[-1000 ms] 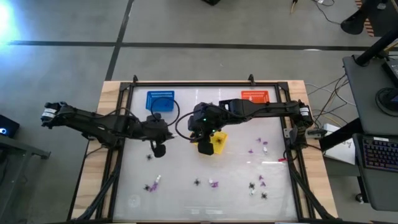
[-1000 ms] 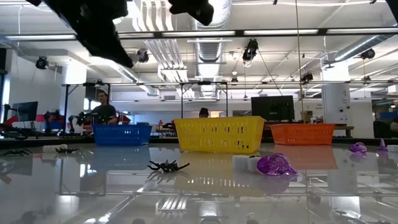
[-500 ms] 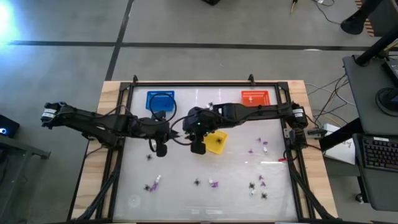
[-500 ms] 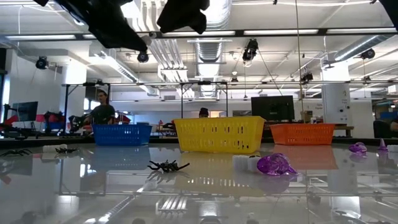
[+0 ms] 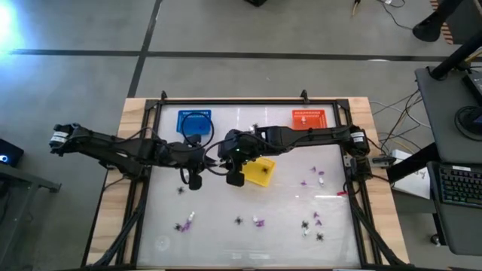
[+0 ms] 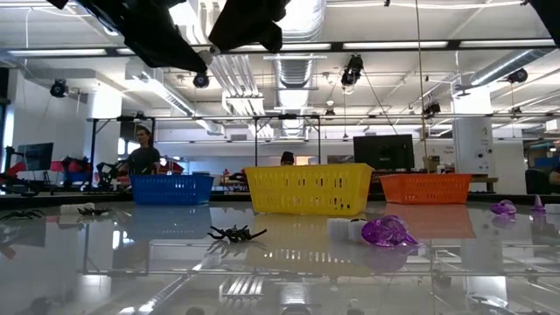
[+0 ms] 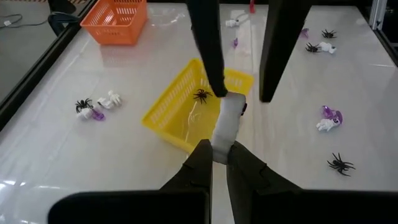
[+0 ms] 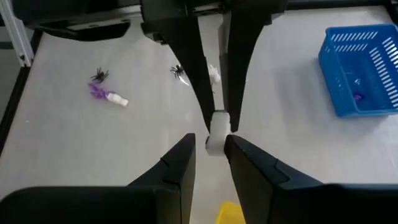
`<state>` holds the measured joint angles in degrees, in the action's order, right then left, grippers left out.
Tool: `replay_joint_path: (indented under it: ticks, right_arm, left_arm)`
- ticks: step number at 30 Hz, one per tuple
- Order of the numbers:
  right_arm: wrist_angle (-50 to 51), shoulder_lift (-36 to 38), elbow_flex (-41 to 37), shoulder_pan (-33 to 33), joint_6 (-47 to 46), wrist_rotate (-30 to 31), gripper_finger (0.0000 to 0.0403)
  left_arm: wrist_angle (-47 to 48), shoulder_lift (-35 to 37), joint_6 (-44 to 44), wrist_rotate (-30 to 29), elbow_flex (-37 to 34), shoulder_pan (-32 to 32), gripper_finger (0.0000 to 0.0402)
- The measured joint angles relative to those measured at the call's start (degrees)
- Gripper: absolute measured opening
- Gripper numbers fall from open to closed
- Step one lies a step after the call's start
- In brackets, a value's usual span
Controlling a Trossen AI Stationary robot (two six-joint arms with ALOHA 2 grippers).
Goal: Sort Halloween decoration
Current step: Put the white skeleton toy into the orange bin
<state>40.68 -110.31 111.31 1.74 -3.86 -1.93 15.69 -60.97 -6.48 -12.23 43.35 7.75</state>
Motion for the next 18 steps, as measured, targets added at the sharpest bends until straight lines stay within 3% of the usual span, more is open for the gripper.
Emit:
replay_joint_path:
  ticks: [18]
  right_arm:
    - [-0.7, -0.8, 0.0, 0.0, -2.3, 0.6, 0.0081]
  left_arm:
    - [-2.4, 0.0, 0.0, 1.0, 0.0, -0.2, 0.0000]
